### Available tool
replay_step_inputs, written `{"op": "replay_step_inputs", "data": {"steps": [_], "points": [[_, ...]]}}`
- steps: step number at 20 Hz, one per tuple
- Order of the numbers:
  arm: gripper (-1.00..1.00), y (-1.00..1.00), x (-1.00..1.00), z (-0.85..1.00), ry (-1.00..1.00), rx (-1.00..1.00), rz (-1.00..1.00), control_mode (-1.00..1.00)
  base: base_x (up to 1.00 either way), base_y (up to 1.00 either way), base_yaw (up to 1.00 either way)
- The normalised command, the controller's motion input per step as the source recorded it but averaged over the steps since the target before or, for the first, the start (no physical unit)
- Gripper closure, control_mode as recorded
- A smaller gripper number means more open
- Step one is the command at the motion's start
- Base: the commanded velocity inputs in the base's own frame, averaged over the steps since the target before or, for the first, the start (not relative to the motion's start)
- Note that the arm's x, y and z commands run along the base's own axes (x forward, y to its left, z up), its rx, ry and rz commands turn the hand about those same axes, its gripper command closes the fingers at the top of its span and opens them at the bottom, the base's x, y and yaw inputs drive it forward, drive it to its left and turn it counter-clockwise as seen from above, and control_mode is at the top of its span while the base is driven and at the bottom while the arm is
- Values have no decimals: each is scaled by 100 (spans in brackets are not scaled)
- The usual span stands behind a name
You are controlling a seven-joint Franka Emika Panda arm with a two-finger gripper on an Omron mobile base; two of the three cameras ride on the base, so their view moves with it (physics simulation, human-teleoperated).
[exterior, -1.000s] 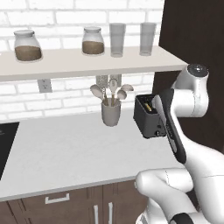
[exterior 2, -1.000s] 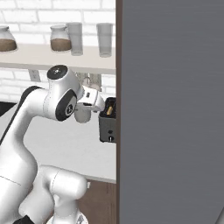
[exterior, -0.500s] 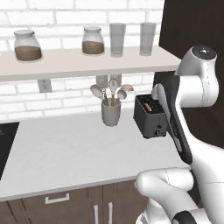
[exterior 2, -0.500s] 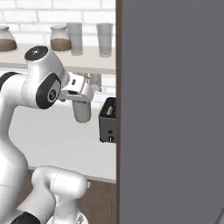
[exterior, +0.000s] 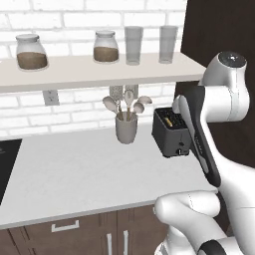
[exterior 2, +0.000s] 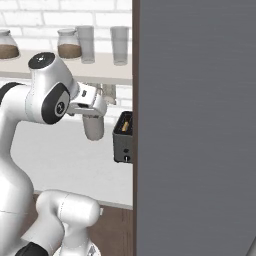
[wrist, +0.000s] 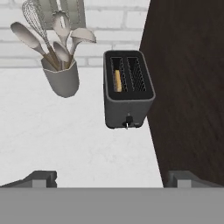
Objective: Start the toaster. Once the lever pops up, take the bread to the plate on the dining counter.
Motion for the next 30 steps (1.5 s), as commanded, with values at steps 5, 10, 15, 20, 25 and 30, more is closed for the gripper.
{"op": "replay_step_inputs", "data": {"steps": [5, 10, 15, 20, 25, 30], "points": [[-100, 0, 0, 0, 0, 0, 0, -100, 0, 0, 0], [-100, 0, 0, 0, 0, 0, 0, -100, 0, 0, 0], [-100, 0, 0, 0, 0, 0, 0, -100, 0, 0, 0], [-100, 0, 0, 0, 0, 0, 0, -100, 0, 0, 0], [-100, 0, 0, 0, 0, 0, 0, -100, 0, 0, 0], [-100, 0, 0, 0, 0, 0, 0, -100, 0, 0, 0]]}}
